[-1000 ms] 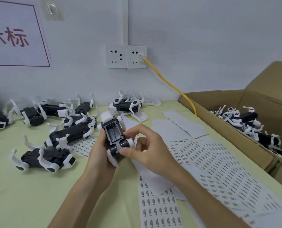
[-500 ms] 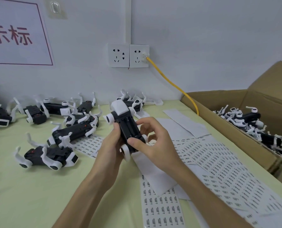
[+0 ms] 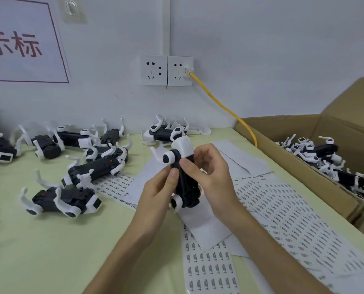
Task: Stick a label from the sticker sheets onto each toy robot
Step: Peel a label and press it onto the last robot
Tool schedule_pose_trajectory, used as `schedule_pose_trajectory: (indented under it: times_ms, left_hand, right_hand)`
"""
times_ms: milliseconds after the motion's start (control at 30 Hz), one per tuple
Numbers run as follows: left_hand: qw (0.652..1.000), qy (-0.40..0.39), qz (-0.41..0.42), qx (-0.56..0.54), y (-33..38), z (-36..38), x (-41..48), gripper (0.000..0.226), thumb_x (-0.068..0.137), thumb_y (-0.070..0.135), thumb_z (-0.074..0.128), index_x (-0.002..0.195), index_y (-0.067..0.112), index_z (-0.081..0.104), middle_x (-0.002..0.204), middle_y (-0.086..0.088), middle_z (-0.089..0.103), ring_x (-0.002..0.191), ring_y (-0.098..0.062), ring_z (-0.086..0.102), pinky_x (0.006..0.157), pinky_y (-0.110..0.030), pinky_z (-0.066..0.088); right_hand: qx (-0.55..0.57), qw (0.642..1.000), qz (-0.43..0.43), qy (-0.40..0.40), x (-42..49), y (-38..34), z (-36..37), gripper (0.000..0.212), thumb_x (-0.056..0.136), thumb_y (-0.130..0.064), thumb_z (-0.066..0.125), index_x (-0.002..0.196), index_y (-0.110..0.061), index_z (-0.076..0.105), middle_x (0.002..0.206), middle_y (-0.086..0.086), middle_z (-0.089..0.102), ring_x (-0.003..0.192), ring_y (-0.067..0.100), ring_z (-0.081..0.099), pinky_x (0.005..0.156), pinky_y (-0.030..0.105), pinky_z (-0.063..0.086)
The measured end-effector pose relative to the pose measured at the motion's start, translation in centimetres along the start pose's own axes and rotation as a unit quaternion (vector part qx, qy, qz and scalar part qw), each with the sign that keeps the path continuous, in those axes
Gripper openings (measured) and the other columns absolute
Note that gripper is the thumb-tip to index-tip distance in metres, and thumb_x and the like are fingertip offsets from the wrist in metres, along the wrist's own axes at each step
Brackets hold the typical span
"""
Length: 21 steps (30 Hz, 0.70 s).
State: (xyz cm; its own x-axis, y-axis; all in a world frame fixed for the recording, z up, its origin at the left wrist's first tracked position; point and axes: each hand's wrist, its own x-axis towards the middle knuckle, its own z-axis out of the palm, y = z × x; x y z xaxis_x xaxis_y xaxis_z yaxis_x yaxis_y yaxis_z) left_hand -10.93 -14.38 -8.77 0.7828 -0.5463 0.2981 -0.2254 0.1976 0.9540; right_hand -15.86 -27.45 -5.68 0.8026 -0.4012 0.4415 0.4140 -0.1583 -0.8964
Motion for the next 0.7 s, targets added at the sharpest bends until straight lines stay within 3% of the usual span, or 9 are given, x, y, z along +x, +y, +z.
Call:
schedule_pose_trajectory:
  times_ms: [33,100,167,333,367,467,567,700]
  left_hand:
    - [1.000,0.004,-0.003,-0.003,0.1,-0.1,0.0,0.036,0.101,0.049,0.050,0.101,0.022,0.074,0.095,0.005,0.077,0.083,-0.007,0.069,0.075,-0.017,0.052]
    - [1.000,0.003,-0.014,-0.026,0.1,-0.3,0.1,0.038,0.099,0.048,0.050,0.105,0.021,0.076,0.105,-0.008,0.078,0.091,-0.023,0.075,0.082,-0.039,0.060]
    - [0.999,0.003,-0.020,-0.047,0.4,-0.5,0.0,0.039,0.100,0.046,0.050,0.111,0.020,0.077,0.110,-0.013,0.077,0.102,-0.037,0.074,0.092,-0.060,0.058]
    - [0.997,0.007,-0.046,-0.068,0.6,-0.9,0.0,0.044,0.099,0.048,0.049,0.113,0.016,0.077,0.109,-0.020,0.076,0.098,-0.052,0.070,0.092,-0.076,0.048]
    - [0.995,0.006,-0.054,-0.081,0.5,-1.0,0.1,0.046,0.100,0.049,0.049,0.115,0.014,0.076,0.110,-0.021,0.076,0.099,-0.053,0.069,0.092,-0.074,0.050]
    - [0.989,0.008,-0.067,-0.132,0.5,-1.3,0.3,0.050,0.102,0.049,0.046,0.120,0.012,0.075,0.116,-0.020,0.075,0.106,-0.039,0.073,0.092,-0.051,0.061]
    - [0.981,-0.013,-0.073,-0.180,0.8,-1.3,0.5,0.054,0.102,0.049,0.043,0.135,0.014,0.067,0.132,-0.014,0.070,0.119,-0.031,0.069,0.096,-0.047,0.060]
    - [0.967,-0.026,-0.083,-0.238,0.7,-1.4,0.8,0.057,0.106,0.051,0.038,0.142,0.013,0.061,0.139,-0.012,0.067,0.131,-0.031,0.062,0.088,-0.035,0.060]
  right_hand:
    - [0.029,0.999,0.018,-0.009,0.1,-0.1,-0.1,0.025,0.082,-0.022,0.075,0.087,-0.009,0.054,0.079,-0.006,0.056,0.076,0.012,0.053,0.071,0.022,0.047]
    - [0.090,0.994,0.058,-0.028,0.2,-0.3,-0.4,0.016,0.091,-0.010,0.071,0.087,-0.007,0.056,0.081,0.001,0.059,0.078,0.017,0.056,0.074,0.028,0.048]
    - [0.122,0.988,0.088,-0.043,0.4,-0.5,-0.6,0.015,0.095,-0.002,0.063,0.084,-0.008,0.055,0.077,-0.001,0.060,0.072,0.013,0.059,0.070,0.024,0.049]
    - [0.143,0.982,0.100,-0.067,0.4,-0.6,-0.8,0.016,0.097,0.000,0.058,0.085,-0.011,0.057,0.083,0.005,0.060,0.071,0.014,0.060,0.071,0.024,0.051]
    - [0.137,0.983,0.092,-0.074,0.4,-0.6,-0.8,0.015,0.097,0.001,0.058,0.089,-0.011,0.059,0.086,0.007,0.061,0.075,0.016,0.061,0.072,0.026,0.051]
    - [0.113,0.986,0.067,-0.099,0.3,-0.3,-0.8,0.017,0.091,-0.003,0.064,0.105,-0.012,0.063,0.095,0.008,0.065,0.086,0.023,0.059,0.082,0.033,0.052]
    - [0.070,0.990,0.050,-0.113,0.1,-0.2,-0.5,0.033,0.085,-0.010,0.064,0.118,-0.011,0.064,0.103,0.011,0.060,0.093,0.020,0.056,0.088,0.034,0.050]
    - [0.033,0.990,0.043,-0.131,0.1,-0.3,-0.7,0.038,0.084,-0.013,0.067,0.121,-0.017,0.067,0.109,0.010,0.059,0.093,0.017,0.056,0.090,0.035,0.050]
